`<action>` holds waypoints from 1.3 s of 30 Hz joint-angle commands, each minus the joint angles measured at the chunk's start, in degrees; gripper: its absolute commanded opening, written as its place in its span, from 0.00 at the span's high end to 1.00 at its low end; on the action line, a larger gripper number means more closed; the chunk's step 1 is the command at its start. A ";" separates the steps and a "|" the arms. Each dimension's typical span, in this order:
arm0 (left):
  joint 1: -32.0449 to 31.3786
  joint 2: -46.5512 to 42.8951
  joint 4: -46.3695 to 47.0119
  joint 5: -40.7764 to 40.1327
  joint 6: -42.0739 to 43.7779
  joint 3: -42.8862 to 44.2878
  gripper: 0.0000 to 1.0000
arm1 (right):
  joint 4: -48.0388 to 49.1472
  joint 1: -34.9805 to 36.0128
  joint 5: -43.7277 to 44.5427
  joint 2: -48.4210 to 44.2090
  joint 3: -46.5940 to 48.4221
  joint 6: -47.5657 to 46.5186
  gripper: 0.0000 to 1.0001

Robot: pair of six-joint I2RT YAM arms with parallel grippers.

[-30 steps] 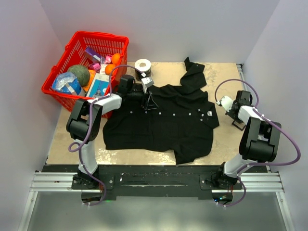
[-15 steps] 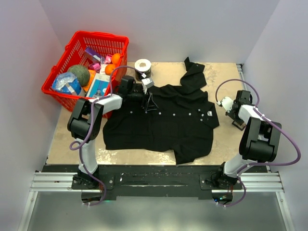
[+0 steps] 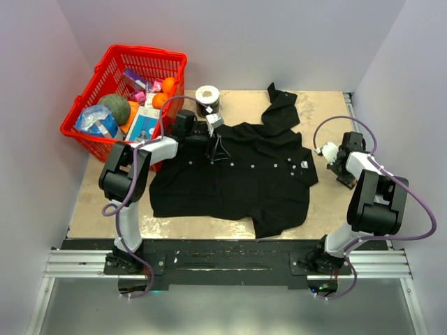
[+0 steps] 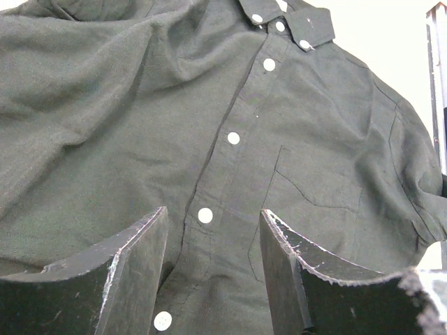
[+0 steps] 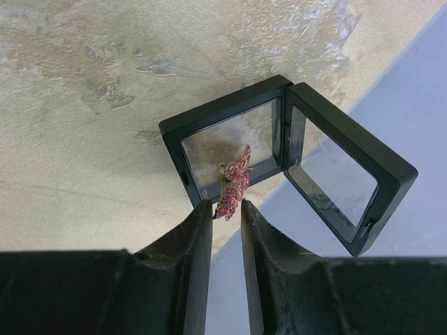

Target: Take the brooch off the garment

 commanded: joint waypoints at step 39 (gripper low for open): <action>-0.30 0.55 1.57 1.70 -0.64 0.17 0.40 | -1.33 2.65 -3.76 3.73 7.00 5.66 0.67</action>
